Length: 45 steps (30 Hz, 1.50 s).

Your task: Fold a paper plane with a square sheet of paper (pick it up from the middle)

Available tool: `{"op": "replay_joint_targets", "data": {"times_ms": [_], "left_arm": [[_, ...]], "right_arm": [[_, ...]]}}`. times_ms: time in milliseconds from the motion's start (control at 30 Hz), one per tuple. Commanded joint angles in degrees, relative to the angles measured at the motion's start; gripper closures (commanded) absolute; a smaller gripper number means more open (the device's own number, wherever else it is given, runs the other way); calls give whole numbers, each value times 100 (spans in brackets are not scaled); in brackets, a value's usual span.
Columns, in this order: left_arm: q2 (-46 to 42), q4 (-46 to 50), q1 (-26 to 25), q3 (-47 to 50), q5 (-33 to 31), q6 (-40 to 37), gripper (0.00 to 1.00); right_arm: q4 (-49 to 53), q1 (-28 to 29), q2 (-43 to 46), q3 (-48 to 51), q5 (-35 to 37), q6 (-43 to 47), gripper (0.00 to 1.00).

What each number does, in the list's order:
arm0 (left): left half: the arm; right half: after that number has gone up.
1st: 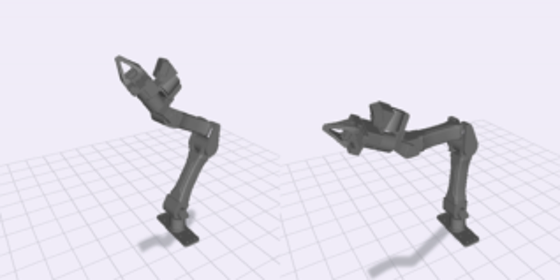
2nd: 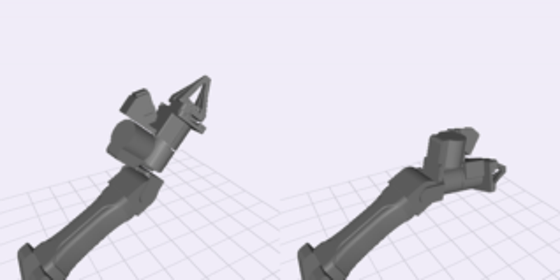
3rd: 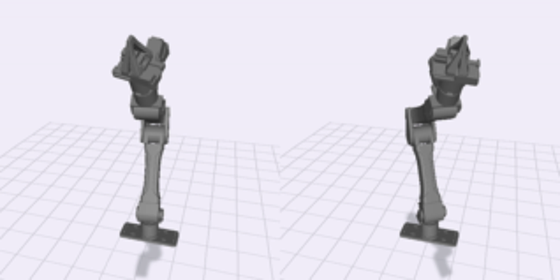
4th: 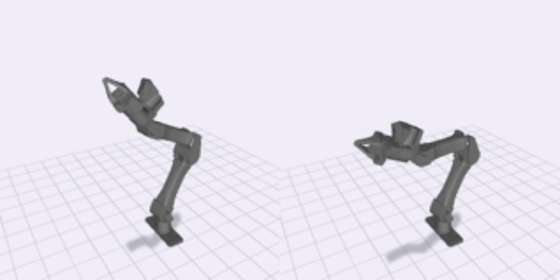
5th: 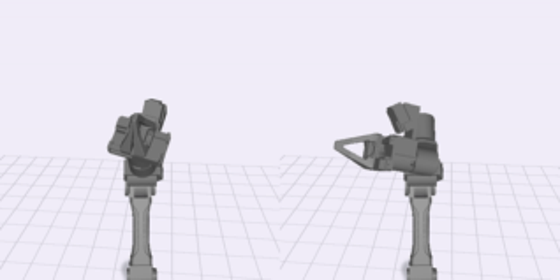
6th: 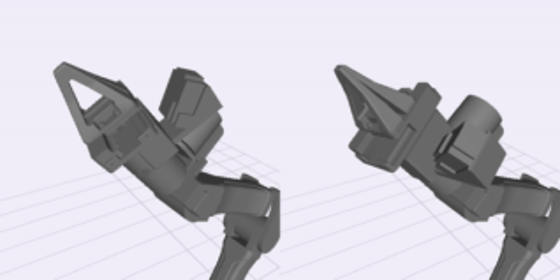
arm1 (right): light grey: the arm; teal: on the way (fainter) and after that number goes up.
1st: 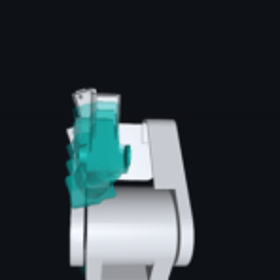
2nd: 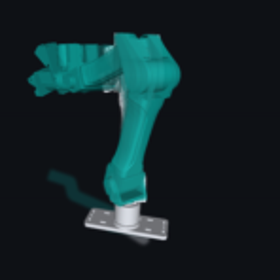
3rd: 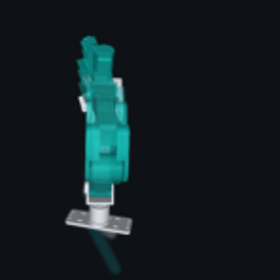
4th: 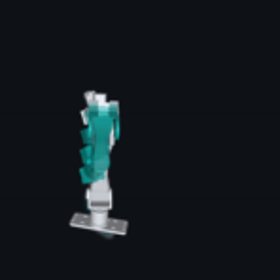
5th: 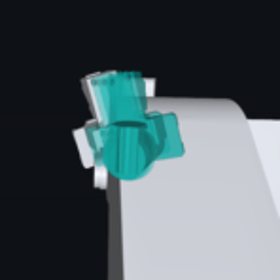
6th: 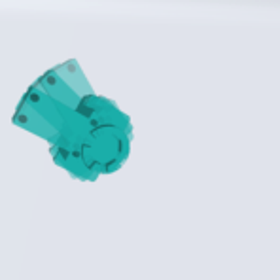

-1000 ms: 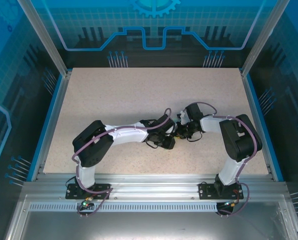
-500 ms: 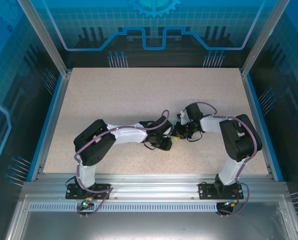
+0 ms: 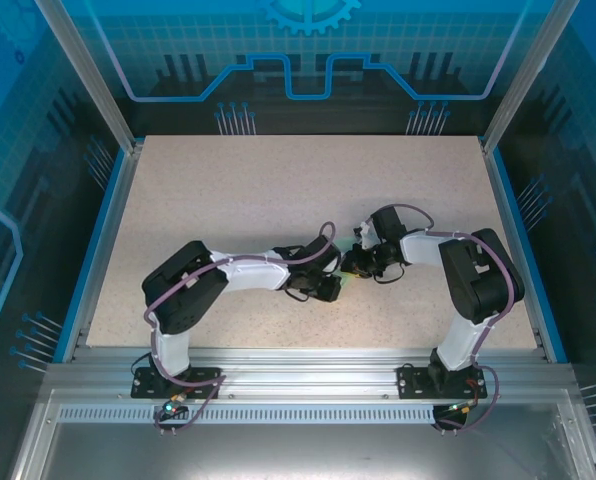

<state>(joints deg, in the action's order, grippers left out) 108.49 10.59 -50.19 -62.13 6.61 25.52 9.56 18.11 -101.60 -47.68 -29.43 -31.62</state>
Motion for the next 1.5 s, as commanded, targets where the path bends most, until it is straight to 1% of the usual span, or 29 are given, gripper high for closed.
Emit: {"op": "replay_joint_targets", "data": {"times_ms": [0,67,167,200,267,333,367,433,500,533,600,667,767,933,1033,1100,1367,1467], "left_arm": [[-190,604,-34,478,-196,108,89],[-387,585,-34,478,-197,168,89],[-689,566,-39,393,-171,296,83],[-783,514,-34,401,-144,341,79],[-1020,511,-34,370,-155,388,66],[-1148,575,-34,313,-191,351,60],[-1200,617,-39,277,-191,344,60],[-1259,538,-34,244,-57,395,62],[-1269,373,-34,225,167,547,67],[-1265,207,-34,234,283,673,71],[-1211,-245,-34,326,535,915,74],[-1078,-561,-26,367,571,1203,77],[-839,-864,39,443,555,1572,80],[-504,-1230,150,580,687,1962,80],[-304,-1268,150,533,825,2031,80],[-191,-1142,154,493,806,2071,80],[-98,-388,159,661,356,1886,81],[-135,-185,159,743,427,1770,81]], "right_arm": [[273,25,-272,143,501,-48,84],[223,35,-273,161,440,-81,85],[221,51,-276,171,455,-103,85],[221,52,-280,174,462,-100,85],[228,52,-267,176,467,-99,84],[209,51,-256,190,465,-107,84],[204,48,-254,199,467,-103,84],[203,52,-243,205,465,-98,83],[204,61,-240,203,465,-90,83],[204,47,-245,204,469,-90,83],[178,53,-243,226,477,-107,83],[133,53,-253,247,457,-139,83],[133,55,-258,250,465,-137,83],[169,51,-229,256,500,-118,83],[169,46,-245,259,517,-117,83],[173,50,-257,259,526,-132,83],[265,46,-298,215,588,-90,82],[283,45,-302,221,621,-77,83]]}}
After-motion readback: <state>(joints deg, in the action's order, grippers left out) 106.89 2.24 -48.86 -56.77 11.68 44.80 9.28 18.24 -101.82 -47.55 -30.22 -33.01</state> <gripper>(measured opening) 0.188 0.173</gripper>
